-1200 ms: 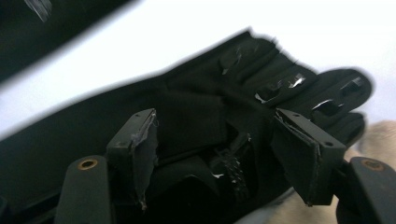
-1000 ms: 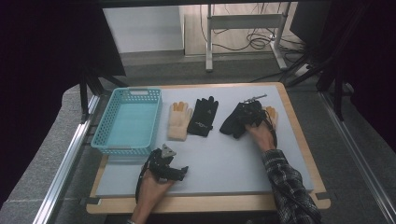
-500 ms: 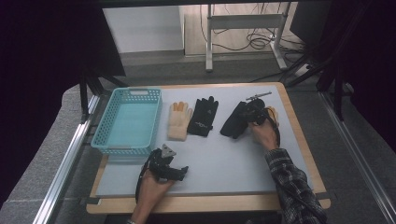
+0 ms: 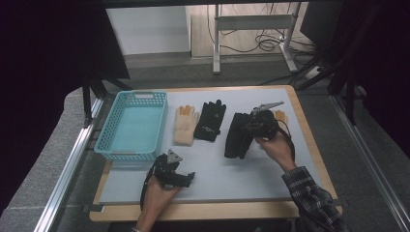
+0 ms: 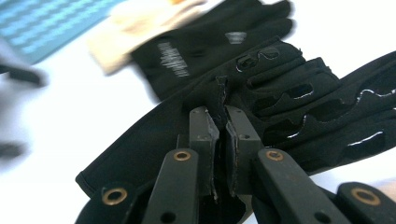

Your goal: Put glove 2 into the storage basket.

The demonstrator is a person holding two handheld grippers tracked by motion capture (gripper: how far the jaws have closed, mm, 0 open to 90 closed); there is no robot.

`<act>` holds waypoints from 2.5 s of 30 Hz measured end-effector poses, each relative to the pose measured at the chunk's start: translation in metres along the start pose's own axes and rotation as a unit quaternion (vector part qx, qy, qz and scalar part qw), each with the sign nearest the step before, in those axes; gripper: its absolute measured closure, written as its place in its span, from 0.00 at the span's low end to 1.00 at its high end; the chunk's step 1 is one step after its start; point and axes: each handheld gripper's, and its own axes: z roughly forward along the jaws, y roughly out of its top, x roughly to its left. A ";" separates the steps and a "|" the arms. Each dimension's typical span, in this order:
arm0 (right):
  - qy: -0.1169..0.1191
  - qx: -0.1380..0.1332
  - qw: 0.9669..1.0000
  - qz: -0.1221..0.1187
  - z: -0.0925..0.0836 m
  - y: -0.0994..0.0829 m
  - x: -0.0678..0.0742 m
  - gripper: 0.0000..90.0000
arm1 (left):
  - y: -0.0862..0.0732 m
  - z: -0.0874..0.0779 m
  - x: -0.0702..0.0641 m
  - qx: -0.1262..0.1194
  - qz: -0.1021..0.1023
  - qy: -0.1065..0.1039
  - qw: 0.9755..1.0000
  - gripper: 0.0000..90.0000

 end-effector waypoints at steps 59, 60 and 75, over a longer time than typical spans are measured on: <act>-0.029 0.038 0.999 0.010 0.165 0.053 -0.003 0.22 | 0.000 0.000 0.000 -0.001 -0.001 0.000 1.000 0.01; -0.030 0.038 0.999 0.005 0.166 0.053 -0.003 0.22 | 0.000 0.000 0.000 -0.001 -0.001 0.000 1.000 0.01; -0.038 0.044 0.998 0.005 0.164 0.052 0.004 0.95 | 0.000 0.000 0.000 -0.001 -0.001 0.000 1.000 0.01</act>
